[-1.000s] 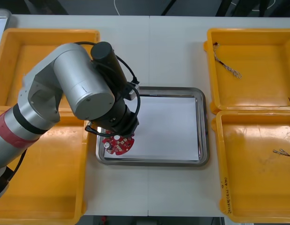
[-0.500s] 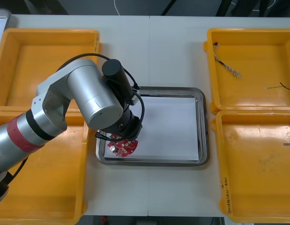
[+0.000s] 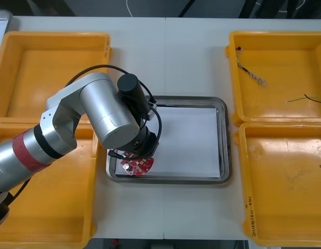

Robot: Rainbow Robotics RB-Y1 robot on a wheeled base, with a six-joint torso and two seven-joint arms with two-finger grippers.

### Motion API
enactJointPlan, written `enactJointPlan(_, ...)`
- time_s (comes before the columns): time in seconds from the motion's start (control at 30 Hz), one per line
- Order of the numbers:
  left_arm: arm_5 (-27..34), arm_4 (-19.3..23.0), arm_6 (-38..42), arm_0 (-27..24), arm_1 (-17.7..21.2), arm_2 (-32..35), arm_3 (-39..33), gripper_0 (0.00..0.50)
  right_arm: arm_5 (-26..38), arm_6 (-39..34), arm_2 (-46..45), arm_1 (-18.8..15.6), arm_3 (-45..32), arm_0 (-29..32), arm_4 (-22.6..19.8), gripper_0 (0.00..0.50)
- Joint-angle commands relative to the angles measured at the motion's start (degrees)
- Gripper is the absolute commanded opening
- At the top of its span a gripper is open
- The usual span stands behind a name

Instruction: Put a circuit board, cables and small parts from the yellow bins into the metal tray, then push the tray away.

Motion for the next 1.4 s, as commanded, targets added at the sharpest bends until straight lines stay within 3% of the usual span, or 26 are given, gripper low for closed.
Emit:
enactJointPlan(0.03, -0.76, -0.45, 5.49, -2.28, -1.00, -0.76, -0.29, 0.270, 0.23, 3.11, -1.90, -2.15, -3.47, -1.31, 0.19, 0.000)
enactJointPlan(0.07, -0.68, -0.36, 5.58, -2.28, -1.00, -0.68, -0.29, 0.308, 0.23, 3.29, -1.90, -2.15, -3.65, -1.31, 0.19, 0.000)
enactJointPlan(0.17, -0.68, -0.36, 6.02, -2.28, -1.00, -0.68, -0.29, 0.483, 0.23, 4.25, -1.55, -2.24, -4.53, -1.40, 0.37, 0.000)
enactJointPlan(0.2, -0.76, -0.45, 6.02, -2.28, -1.00, -0.68, -0.29, 0.500, 0.23, 4.34, -1.55, -2.15, -4.62, -1.40, 0.37, 0.000)
enactJointPlan(0.47, 0.73, -0.27, 6.81, -2.28, -1.00, 1.43, -1.08, 0.500, 0.23, 6.71, -0.93, -2.24, -5.23, -1.40, 1.16, 0.000)
enactJointPlan(0.9, 15.23, 3.94, 6.02, -2.28, 1.37, 14.35, -10.40, 0.500, 0.23, 9.62, -0.23, -2.15, -5.23, -2.10, 1.60, 0.000)
enactJointPlan(1.03, 20.11, 7.28, 5.14, -2.37, 2.52, 20.07, -12.77, 0.500, 0.23, 10.14, 1.71, -2.24, -5.32, -4.30, 1.25, 0.000)
enactJointPlan(1.17, 20.11, 9.92, 4.26, -2.28, 4.19, 24.90, -14.53, 0.500, 0.23, 10.41, 5.13, -2.59, -5.32, -7.99, 0.90, 0.000)
enactJointPlan(1.4, 20.11, 10.54, 0.13, -2.28, 8.23, 29.03, -14.88, 0.500, 0.23, 10.76, 12.16, -2.51, -5.32, -14.67, 0.46, 0.000)
